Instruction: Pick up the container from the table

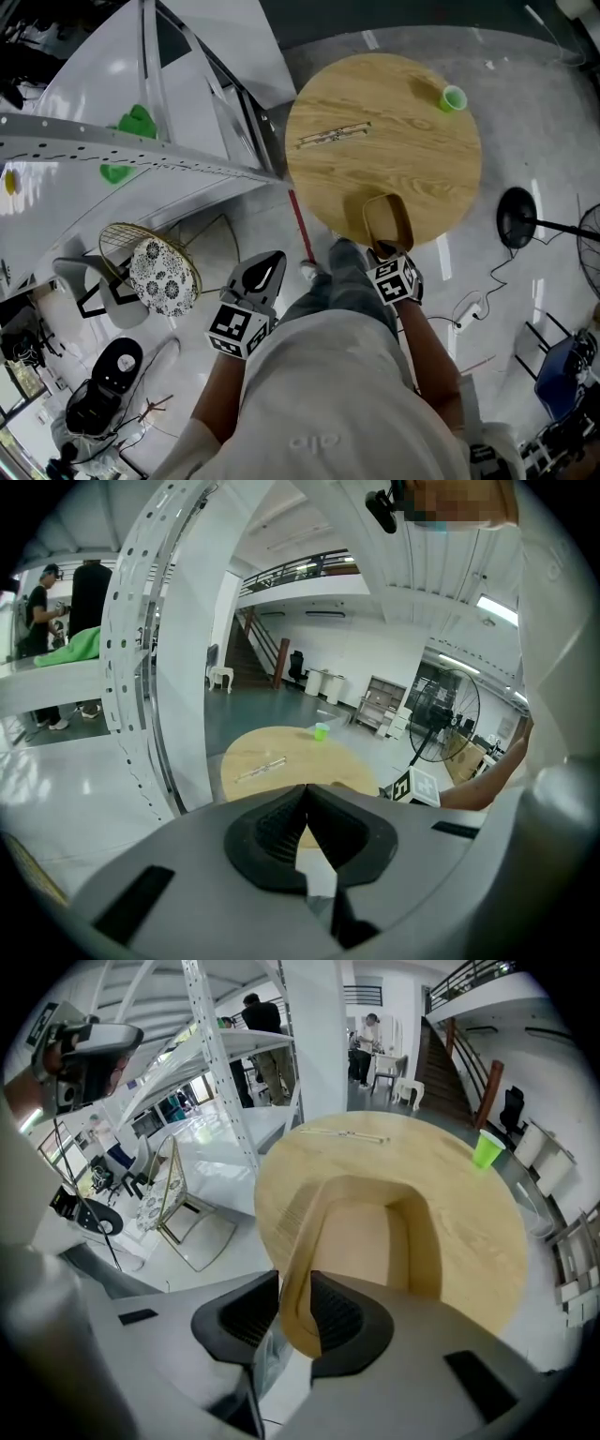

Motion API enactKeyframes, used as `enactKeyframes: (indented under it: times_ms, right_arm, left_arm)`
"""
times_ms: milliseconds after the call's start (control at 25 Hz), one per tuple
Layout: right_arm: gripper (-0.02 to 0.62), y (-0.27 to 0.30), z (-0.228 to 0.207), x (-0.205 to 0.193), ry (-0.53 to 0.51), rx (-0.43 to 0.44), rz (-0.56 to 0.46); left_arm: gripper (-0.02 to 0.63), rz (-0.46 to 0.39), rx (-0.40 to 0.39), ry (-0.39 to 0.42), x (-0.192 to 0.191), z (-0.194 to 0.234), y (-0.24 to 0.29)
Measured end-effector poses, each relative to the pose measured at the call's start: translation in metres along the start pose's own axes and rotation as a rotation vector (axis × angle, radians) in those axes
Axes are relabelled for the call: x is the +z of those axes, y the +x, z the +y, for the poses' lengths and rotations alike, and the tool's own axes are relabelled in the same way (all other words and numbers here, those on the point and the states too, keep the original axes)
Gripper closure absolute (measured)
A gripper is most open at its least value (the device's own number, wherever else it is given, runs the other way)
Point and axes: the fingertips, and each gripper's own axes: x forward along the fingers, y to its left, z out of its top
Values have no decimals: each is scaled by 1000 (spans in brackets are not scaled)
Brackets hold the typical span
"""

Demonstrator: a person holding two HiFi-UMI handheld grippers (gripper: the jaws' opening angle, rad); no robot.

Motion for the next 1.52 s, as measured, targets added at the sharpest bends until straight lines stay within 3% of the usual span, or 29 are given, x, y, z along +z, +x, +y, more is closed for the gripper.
enactKeyframes:
  times_ms: [120, 280, 920, 1240, 1520]
  right_arm:
    - [520, 4, -1, 1, 13, -1, 7]
    - [543, 2, -2, 10, 10, -13, 7]
    - [558, -42, -4, 101, -23, -51, -191]
    - [558, -89, 24, 182, -115, -1, -361]
    - [558, -136, 66, 253, -218, 91, -544]
  left_arm:
    - [589, -5, 16, -17, -1, 5, -4]
    - [589, -16, 33, -27, 0, 12, -10]
    - [589, -99, 128, -52, 18, 29, -50]
    - [589, -170, 208, -62, 29, 41, -79]
    - [589, -262, 307, -76, 42, 58, -110]
